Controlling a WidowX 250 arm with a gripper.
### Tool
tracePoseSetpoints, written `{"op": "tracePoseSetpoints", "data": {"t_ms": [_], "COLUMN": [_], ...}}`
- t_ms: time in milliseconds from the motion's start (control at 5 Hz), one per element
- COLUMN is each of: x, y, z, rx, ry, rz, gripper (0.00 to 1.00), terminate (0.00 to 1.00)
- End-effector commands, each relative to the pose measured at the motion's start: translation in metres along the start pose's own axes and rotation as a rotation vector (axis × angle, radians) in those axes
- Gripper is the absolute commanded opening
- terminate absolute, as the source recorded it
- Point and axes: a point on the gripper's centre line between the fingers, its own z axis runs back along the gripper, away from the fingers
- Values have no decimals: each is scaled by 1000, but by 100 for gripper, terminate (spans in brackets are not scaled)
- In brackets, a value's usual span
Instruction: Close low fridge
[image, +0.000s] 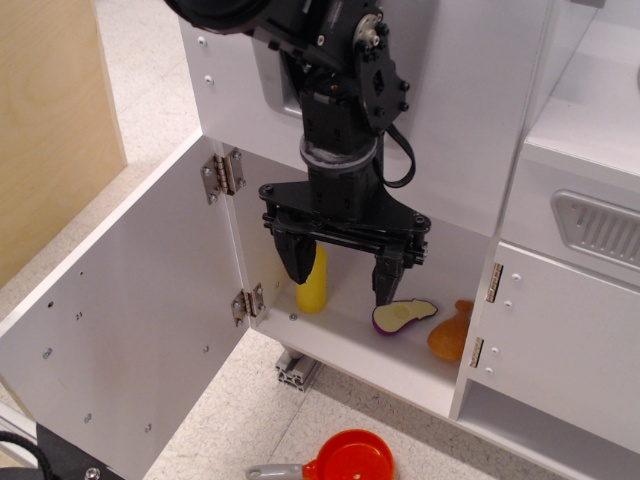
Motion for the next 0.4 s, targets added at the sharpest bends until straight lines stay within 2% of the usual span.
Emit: {"op": "tracePoseSetpoints", "data": {"t_ms": [0, 200], "x": [0, -3], "y": [0, 35], "z": [0, 15], "rx": [0, 29], "ry": [0, -27], "rz": [0, -9], "gripper": [100, 100], "terminate": [0, 0]}}
